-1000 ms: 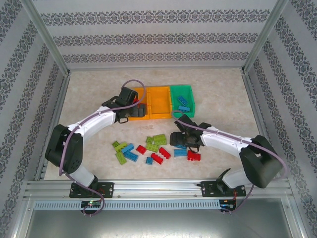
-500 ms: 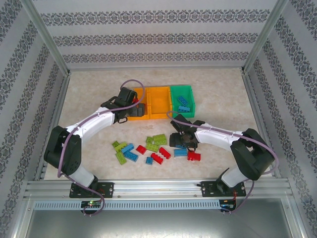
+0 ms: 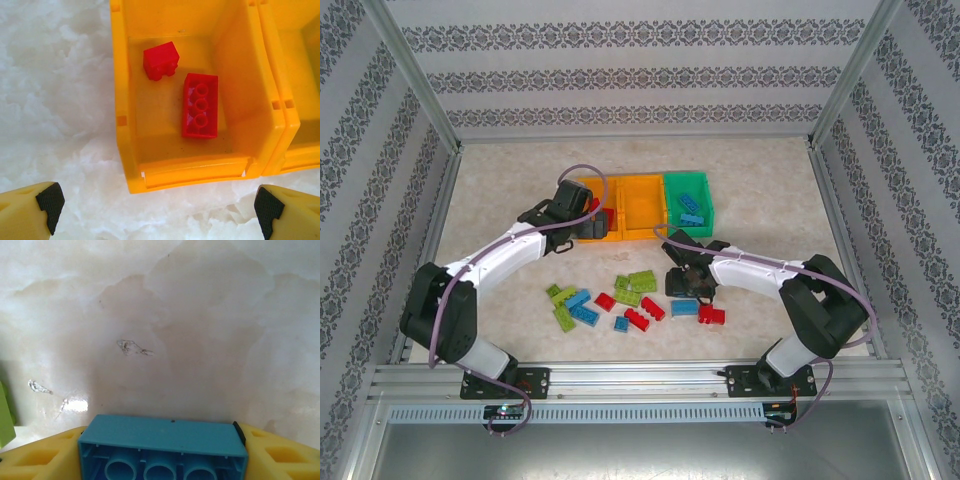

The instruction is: Sort the legos into containers by color

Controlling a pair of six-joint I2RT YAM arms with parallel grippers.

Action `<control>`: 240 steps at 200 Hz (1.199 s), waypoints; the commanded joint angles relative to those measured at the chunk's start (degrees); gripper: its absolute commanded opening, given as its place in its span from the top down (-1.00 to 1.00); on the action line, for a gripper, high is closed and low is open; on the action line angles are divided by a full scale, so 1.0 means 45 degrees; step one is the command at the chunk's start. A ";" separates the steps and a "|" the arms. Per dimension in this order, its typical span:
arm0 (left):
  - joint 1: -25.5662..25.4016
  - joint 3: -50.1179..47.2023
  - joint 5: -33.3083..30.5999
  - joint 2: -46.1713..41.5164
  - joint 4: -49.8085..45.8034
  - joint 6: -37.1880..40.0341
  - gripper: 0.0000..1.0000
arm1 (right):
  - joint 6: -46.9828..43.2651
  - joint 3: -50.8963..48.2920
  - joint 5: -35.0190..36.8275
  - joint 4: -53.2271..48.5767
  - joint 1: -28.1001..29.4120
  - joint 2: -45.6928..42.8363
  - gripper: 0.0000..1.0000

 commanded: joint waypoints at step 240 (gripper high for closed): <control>-0.0096 -0.2595 -0.0744 -0.1944 -0.1951 -0.1147 -0.99 | -0.4091 0.7233 0.1646 0.1213 -0.3800 0.4352 -0.32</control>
